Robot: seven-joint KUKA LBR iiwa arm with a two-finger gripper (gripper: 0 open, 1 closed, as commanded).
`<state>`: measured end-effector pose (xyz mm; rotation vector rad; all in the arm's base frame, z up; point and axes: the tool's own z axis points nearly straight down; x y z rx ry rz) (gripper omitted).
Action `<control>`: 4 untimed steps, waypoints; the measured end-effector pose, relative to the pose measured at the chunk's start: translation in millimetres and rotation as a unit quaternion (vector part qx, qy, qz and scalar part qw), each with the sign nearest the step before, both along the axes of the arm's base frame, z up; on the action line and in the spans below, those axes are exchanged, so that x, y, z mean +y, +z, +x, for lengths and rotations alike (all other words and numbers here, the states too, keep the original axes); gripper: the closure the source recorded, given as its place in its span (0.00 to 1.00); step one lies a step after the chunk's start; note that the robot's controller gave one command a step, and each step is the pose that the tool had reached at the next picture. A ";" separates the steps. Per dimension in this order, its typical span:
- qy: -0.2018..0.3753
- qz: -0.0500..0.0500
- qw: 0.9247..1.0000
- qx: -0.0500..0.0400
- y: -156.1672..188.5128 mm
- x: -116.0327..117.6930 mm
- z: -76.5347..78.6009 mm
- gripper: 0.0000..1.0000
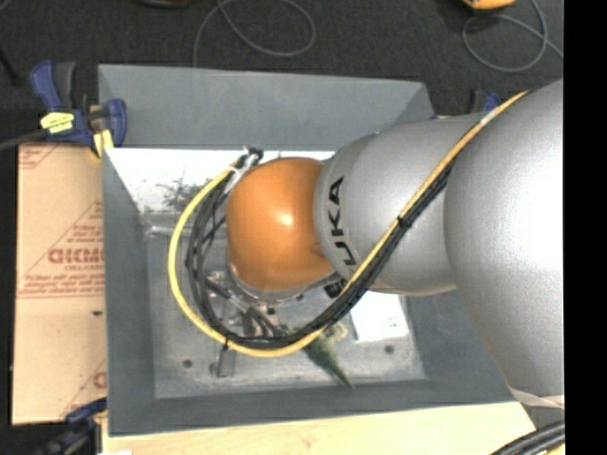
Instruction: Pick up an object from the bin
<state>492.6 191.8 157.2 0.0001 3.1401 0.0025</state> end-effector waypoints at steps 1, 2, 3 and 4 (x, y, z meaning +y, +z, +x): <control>0.008 -0.001 1.000 0.000 -24.9 -71.8 -1.3 0.00; -0.021 -0.001 1.000 -0.001 -11.7 -100.8 5.5 0.00; -0.048 0.000 0.999 -0.002 -18.2 -155.6 25.7 0.00; 0.011 -0.001 1.000 0.001 -89.2 -194.1 0.9 0.00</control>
Offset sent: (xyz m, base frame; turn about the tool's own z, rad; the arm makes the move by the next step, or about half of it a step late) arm 0.0040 -0.0992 -0.0129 0.0408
